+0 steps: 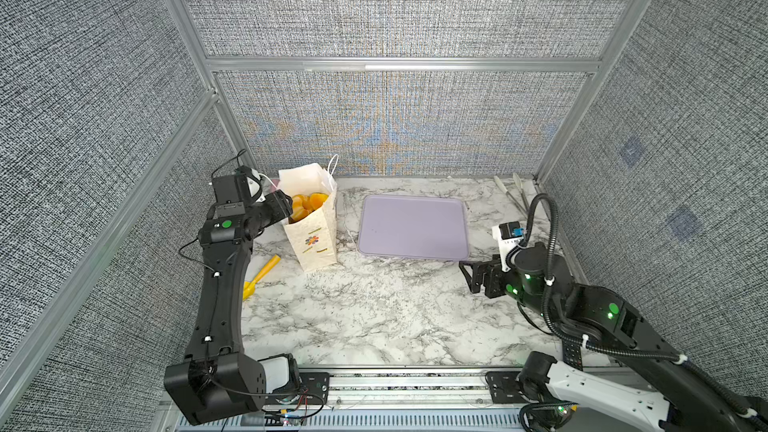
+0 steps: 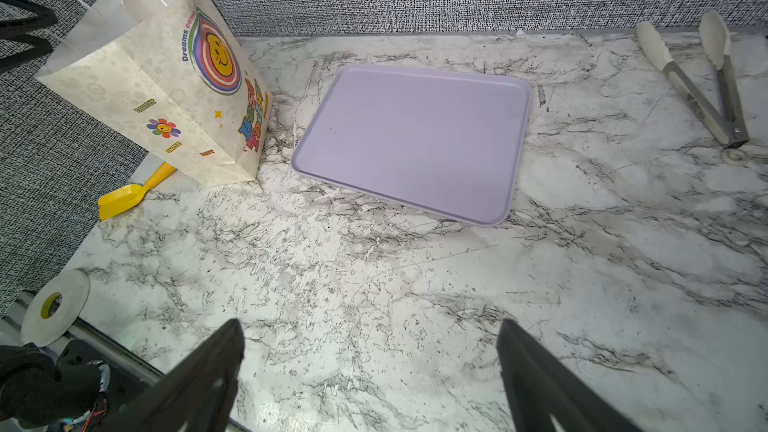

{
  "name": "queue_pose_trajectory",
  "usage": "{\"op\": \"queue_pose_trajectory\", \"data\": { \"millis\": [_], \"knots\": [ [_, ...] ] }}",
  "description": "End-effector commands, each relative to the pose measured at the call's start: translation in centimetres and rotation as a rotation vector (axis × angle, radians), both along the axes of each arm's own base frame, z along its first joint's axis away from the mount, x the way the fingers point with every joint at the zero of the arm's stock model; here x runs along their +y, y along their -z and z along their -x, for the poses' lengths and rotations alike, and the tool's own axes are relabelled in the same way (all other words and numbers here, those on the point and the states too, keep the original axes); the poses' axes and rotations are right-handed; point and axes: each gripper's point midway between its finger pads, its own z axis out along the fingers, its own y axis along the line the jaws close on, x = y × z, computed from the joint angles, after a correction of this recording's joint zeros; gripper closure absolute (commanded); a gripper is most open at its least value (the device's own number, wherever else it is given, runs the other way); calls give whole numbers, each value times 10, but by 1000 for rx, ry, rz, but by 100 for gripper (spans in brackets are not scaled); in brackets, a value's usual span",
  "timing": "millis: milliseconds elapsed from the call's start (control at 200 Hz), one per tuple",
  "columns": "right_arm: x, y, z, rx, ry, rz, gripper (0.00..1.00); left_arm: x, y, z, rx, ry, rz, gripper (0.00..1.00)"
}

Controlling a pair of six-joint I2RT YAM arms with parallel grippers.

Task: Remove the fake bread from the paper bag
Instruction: 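Tip the paper bag over toward the tray with the left gripper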

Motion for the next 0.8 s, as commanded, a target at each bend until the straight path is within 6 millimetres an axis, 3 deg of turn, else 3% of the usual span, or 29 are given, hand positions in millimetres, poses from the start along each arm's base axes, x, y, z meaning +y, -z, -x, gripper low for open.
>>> {"op": "queue_pose_trajectory", "data": {
  "millis": [0,185,405,795],
  "knots": [
    [-3,2,-1,3,17,16,5,8,3,7,21,-13,-66,33],
    [0,7,-3,10,9,36,5,21,15,7,88,-56,-115,33],
    [2,17,-4,18,7,47,4,19,18,-3,95,-71,-77,39],
    [-5,27,-2,20,21,67,4,17,21,-24,107,-55,-84,63]
  ]
}}
